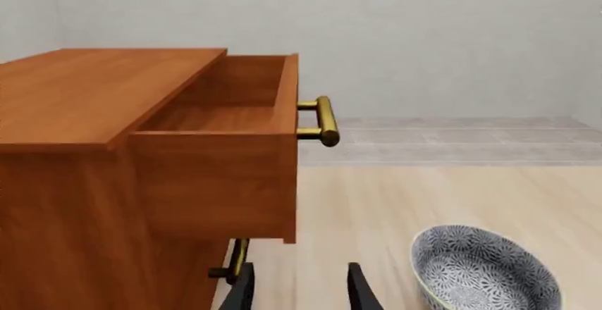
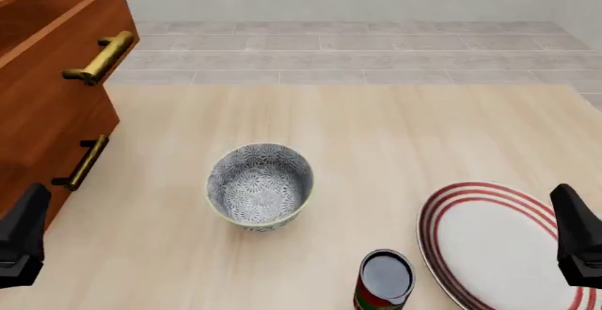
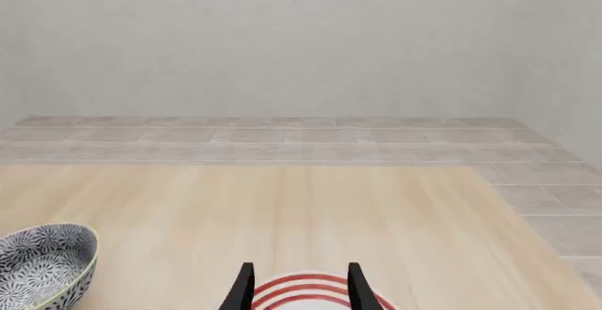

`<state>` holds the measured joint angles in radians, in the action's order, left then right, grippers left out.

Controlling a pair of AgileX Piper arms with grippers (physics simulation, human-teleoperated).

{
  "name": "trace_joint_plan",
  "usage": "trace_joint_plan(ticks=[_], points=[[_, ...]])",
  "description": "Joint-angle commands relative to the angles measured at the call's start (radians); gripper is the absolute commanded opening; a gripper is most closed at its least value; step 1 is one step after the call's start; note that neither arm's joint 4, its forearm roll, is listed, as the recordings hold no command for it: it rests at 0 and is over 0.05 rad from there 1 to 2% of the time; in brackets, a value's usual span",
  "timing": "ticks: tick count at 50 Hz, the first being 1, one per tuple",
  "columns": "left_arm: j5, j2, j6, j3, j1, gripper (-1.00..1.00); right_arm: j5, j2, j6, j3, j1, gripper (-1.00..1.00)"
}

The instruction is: Put the bowl on top of the cabinet.

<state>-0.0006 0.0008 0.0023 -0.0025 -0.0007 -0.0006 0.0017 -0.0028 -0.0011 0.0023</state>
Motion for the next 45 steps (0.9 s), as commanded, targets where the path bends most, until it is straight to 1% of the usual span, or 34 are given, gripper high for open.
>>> trace_joint_plan(ticks=[1, 3, 7, 19, 20, 21, 24, 25, 26, 27, 28, 29, 30, 31, 32, 33, 35, 36, 37, 39, 40, 42, 43, 44, 45], points=[[0.013, 0.0, -0.021, -0.013, -0.026, 1.0, -0.003, 0.003, -0.018, -0.003, 0.01, 1.0], [0.001, -0.001, 0.002, -0.008, -0.013, 1.0, -0.004, 0.002, -0.017, -0.003, 0.001, 1.0], [-0.013, -0.001, 0.008, 0.001, -0.016, 1.0, -0.006, 0.001, -0.025, -0.003, 0.002, 1.0], [-0.022, -0.001, 0.023, 0.002, -0.027, 1.0, -0.002, 0.004, -0.026, -0.003, 0.005, 1.0], [-0.021, -0.001, 0.024, 0.0, -0.031, 1.0, -0.003, 0.003, -0.024, -0.003, 0.004, 1.0], [-0.002, -0.001, 0.027, -0.028, -0.032, 1.0, -0.003, 0.002, -0.022, -0.003, 0.0, 1.0], [0.017, -0.001, 0.039, -0.058, -0.037, 1.0, -0.005, 0.001, -0.026, -0.003, 0.003, 1.0], [-0.007, -0.001, 0.038, -0.035, -0.036, 1.0, -0.005, 0.001, -0.027, -0.003, 0.003, 1.0], [0.031, -0.001, 0.037, -0.074, -0.038, 1.0, -0.005, 0.002, -0.027, -0.003, 0.003, 1.0], [0.073, -0.001, 0.046, -0.132, -0.062, 1.0, -0.004, 0.002, -0.024, -0.003, 0.002, 1.0], [0.085, -0.001, 0.048, -0.143, -0.058, 1.0, -0.004, 0.002, -0.023, -0.003, 0.001, 1.0], [0.094, -0.001, 0.033, -0.161, -0.067, 1.0, -0.004, 0.002, -0.022, -0.003, 0.001, 1.0], [0.116, -0.001, -0.031, -0.18, -0.099, 1.0, -0.004, 0.002, -0.022, -0.003, 0.002, 1.0], [0.16, 0.0, -0.087, -0.202, -0.131, 1.0, -0.004, 0.002, -0.022, -0.003, 0.002, 1.0], [0.167, 0.0, -0.073, -0.219, -0.119, 1.0, -0.004, 0.002, -0.022, -0.003, 0.003, 1.0], [0.121, -0.001, -0.092, -0.187, -0.116, 1.0, -0.004, 0.002, -0.022, -0.003, 0.002, 1.0], [0.148, 0.0, -0.086, -0.215, -0.135, 1.0, -0.005, 0.002, -0.021, -0.003, 0.002, 1.0], [0.166, 0.0, -0.086, -0.24, -0.137, 1.0, -0.005, 0.002, -0.02, -0.003, 0.001, 1.0], [0.189, 0.002, -0.083, -0.264, -0.174, 1.0, -0.004, 0.002, -0.02, -0.003, 0.0, 1.0], [0.179, 0.05, -0.074, -0.3, -0.19, 1.0, -0.003, 0.003, -0.02, -0.003, 0.001, 1.0], [0.172, 0.071, -0.078, -0.317, -0.211, 1.0, -0.004, 0.002, -0.02, -0.003, 0.001, 1.0], [0.158, 0.115, -0.054, -0.355, -0.23, 1.0, -0.004, 0.002, -0.022, -0.003, 0.002, 1.0], [0.168, 0.19, -0.037, -0.447, -0.271, 1.0, -0.005, 0.002, -0.022, -0.003, 0.001, 1.0], [0.168, 0.191, -0.037, -0.448, -0.271, 1.0, -0.005, 0.002, -0.022, -0.003, 0.001, 1.0], [0.145, 0.228, -0.029, -0.469, -0.292, 1.0, -0.004, 0.002, -0.025, -0.003, 0.004, 1.0]])
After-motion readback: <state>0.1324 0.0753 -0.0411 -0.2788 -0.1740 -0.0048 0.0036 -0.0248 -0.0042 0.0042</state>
